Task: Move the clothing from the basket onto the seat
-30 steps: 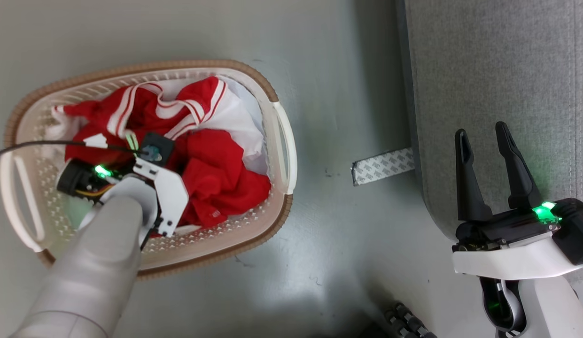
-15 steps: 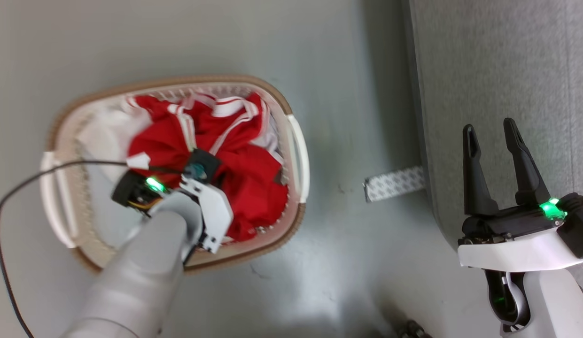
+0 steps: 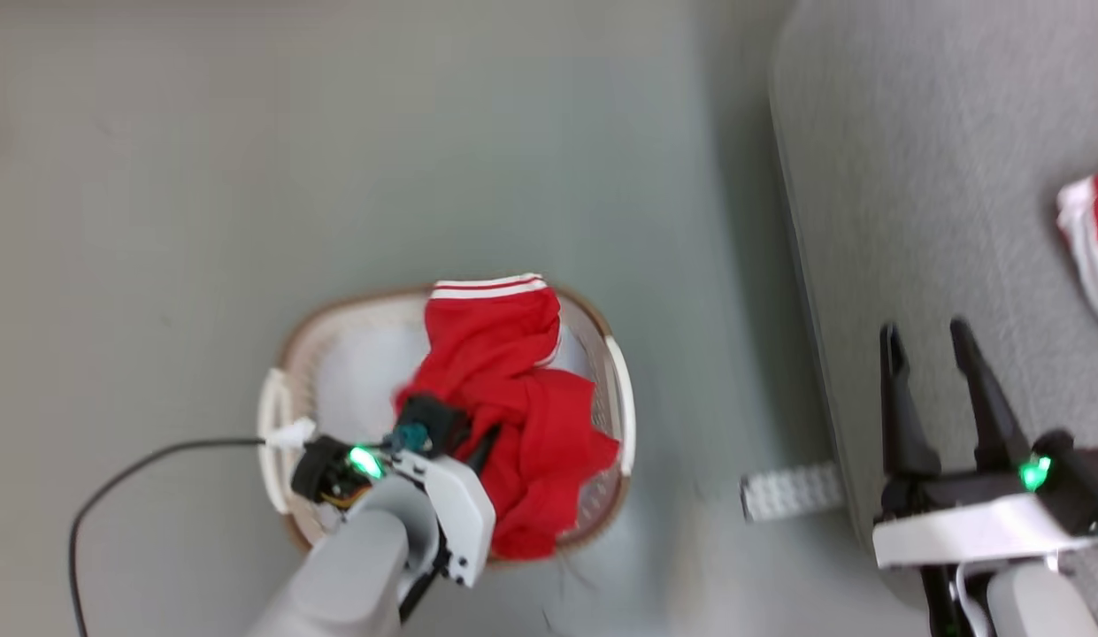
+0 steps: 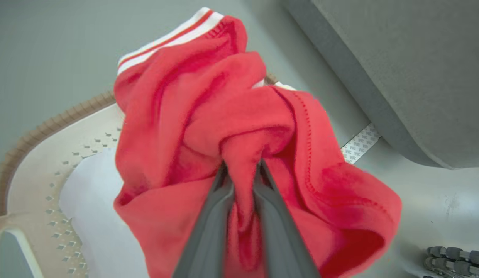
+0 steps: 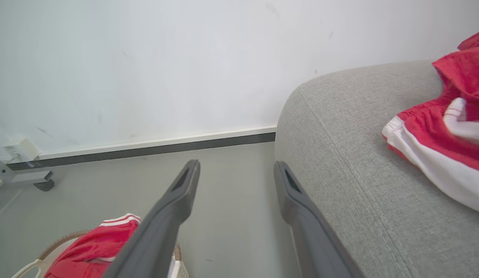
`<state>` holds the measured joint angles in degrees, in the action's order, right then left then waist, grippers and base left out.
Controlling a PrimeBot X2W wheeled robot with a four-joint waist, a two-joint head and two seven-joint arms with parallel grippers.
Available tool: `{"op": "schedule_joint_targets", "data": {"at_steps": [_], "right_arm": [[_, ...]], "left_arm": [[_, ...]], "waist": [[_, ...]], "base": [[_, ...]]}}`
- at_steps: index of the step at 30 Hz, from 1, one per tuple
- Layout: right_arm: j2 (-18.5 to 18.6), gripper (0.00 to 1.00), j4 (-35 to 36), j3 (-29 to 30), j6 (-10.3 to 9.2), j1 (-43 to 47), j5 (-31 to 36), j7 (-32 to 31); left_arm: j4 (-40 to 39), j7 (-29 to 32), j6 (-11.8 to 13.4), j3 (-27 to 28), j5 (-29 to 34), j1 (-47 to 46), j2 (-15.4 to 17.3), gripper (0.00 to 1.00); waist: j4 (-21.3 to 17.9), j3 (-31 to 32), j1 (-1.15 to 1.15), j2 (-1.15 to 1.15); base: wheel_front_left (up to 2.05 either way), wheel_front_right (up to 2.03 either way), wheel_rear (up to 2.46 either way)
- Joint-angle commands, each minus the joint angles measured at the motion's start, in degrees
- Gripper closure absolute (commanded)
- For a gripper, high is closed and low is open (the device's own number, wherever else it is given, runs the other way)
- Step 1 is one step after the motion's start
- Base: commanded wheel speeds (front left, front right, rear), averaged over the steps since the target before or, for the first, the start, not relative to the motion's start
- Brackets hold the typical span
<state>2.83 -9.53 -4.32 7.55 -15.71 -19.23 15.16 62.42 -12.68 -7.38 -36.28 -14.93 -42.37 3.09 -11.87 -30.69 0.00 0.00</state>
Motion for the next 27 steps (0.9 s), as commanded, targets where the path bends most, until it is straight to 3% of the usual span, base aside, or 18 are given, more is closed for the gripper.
{"op": "schedule_joint_targets", "data": {"at_steps": [1,13,22,27], "right_arm": [[0.13,0.0,-0.56,0.35,-0.13,1.29,0.28,-0.01],[0.12,0.0,-4.12,1.44,-0.13,10.08,0.96,-0.01],[0.12,0.0,-5.73,0.11,-0.13,14.34,1.19,-0.01],[0.13,0.0,-5.81,-0.67,-0.13,15.15,1.36,-0.01]], "left_arm": [[-0.64,-0.56,-0.11,-0.21,-0.66,1.45,-0.04,1.0],[-10.67,-1.09,1.86,0.11,-4.56,8.94,0.09,1.0],[-21.99,0.2,5.72,2.07,-6.3,14.0,3.42,1.0],[-29.72,2.18,7.97,3.39,-6.8,15.79,6.12,1.0]], "waist": [[3.51,7.61,0.0,0.0],[7.12,22.59,0.0,0.0],[8.43,30.51,0.0,0.0],[8.47,31.97,0.0,0.0]], "base": [[0.0,0.0,0.0],[0.0,0.0,0.0],[0.0,0.0,0.0],[0.0,0.0,0.0]]}}
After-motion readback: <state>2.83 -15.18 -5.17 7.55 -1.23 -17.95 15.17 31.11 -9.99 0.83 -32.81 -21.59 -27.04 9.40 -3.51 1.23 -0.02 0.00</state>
